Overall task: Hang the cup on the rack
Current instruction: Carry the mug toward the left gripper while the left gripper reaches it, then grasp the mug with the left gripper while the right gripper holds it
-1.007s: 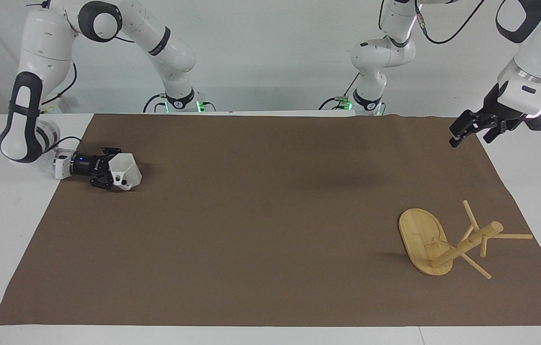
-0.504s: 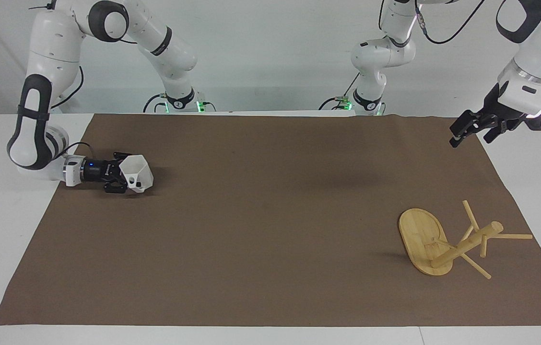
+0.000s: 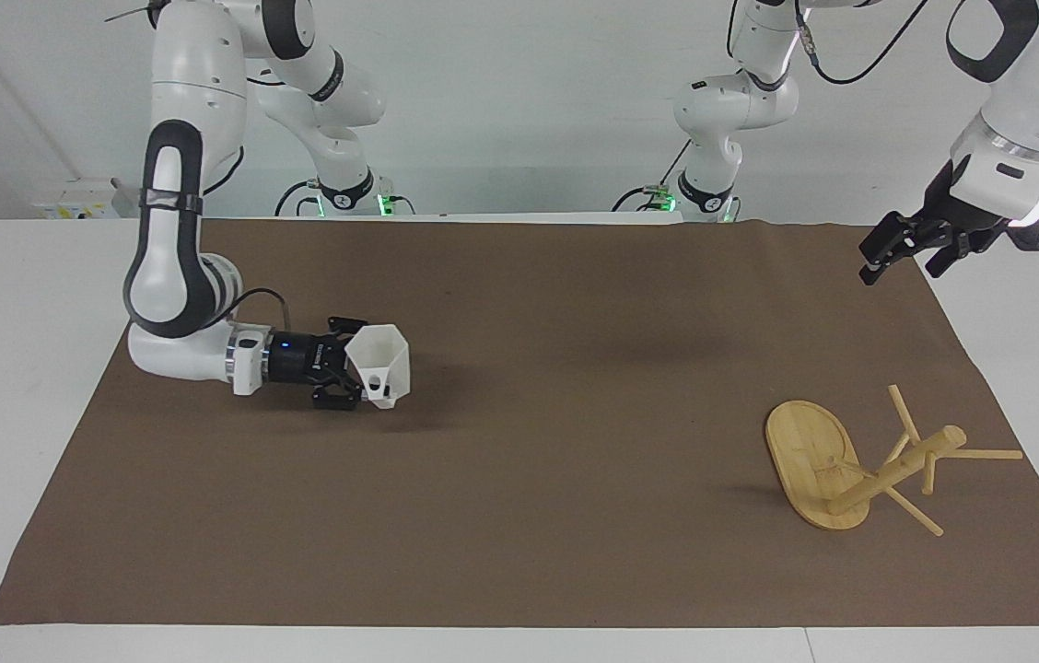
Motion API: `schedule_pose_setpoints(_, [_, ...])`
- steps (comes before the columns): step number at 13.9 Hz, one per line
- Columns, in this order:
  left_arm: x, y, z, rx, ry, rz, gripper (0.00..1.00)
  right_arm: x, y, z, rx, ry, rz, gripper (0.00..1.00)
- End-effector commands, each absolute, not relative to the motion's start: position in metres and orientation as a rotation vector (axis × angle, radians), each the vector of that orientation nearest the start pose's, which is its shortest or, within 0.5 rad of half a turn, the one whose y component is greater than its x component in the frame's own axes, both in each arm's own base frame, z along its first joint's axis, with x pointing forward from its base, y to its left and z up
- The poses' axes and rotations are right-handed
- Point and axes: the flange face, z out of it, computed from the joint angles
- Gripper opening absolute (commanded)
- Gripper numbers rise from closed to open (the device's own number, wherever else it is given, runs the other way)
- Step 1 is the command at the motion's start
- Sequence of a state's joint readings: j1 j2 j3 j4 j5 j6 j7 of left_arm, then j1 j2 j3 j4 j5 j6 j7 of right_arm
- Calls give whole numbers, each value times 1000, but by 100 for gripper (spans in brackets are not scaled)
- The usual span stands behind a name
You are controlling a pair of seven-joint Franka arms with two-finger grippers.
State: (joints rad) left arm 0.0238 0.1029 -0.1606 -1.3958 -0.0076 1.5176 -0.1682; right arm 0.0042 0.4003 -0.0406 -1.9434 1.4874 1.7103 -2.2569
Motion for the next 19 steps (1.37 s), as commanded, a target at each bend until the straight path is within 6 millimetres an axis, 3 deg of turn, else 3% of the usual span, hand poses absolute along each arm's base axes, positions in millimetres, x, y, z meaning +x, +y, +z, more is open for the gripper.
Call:
schedule_pose_setpoints(1, [560,-159,636,-3154,-103,-70,100,615,143,315,-1503,-1130,-1130,26])
schedule_pose_setpoints(4, [537,-271,608,-3120,-246,-118,100,620,224,333,-1611,-1102,-1134,26])
schedule_pose_setpoints(5, [529,-298,603,-3120,-253,-122,100,617,242,336,-1624,-1105,-1133,26])
schedule_pose_setpoints(7, [522,-349,573,-3080,-262,-116,100,609,267,336,-1641,-1091,-1142,26])
schedule_pose_setpoints(12, [526,-401,548,-3101,-316,-126,100,600,285,332,-1625,-1125,-1141,26])
schedule_pose_setpoints(16, [536,-415,535,-3128,-333,-152,99,597,292,331,-1652,-1138,-1140,26])
schedule_pose_setpoints(19, [528,-428,528,-3137,-337,-150,92,596,295,330,-1658,-1141,-1140,26])
